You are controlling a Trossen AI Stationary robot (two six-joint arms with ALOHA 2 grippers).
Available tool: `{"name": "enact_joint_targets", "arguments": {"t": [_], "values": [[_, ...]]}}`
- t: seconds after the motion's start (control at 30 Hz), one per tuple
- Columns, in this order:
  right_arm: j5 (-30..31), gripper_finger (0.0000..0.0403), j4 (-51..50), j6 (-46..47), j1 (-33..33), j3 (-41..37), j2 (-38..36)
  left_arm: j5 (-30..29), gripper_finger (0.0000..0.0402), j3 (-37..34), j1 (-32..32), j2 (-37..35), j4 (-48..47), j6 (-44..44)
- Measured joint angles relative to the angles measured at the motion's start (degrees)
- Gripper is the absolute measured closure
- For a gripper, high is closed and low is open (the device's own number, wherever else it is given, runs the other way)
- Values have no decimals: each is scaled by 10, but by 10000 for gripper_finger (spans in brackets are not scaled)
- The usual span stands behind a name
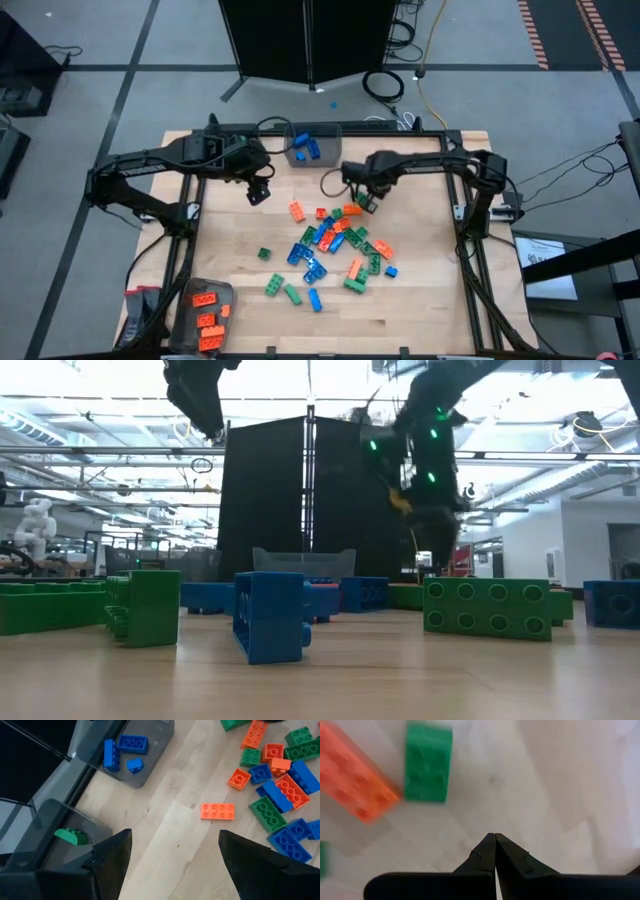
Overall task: Sort blocks
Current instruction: Put the green gamepiece into the top left black bin
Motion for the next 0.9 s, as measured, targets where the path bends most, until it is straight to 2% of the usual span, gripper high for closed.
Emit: {"name": "enact_joint_targets", "arguments": {"t": [0.13, 0.3, 0.53, 0.67, 0.8, 0.9], "values": [[-8, 403, 70, 19, -11, -50, 1, 0, 104, 0, 0, 0, 0, 0], [-72, 403, 152, 21, -10, -49, 15, 0, 104, 0, 0, 0, 0, 0], [-160, 403, 215, -8, 23, 24, 70, 0, 104, 0, 0, 0, -2, -15], [-202, 403, 290, -30, 33, 89, 92, 0, 104, 0, 0, 0, -2, -15], [-193, 403, 308, -42, 34, 152, 94, 0, 104, 0, 0, 0, -11, -15], [-149, 403, 250, -57, 31, 189, 68, 0, 104, 0, 0, 0, -16, -15]]}}
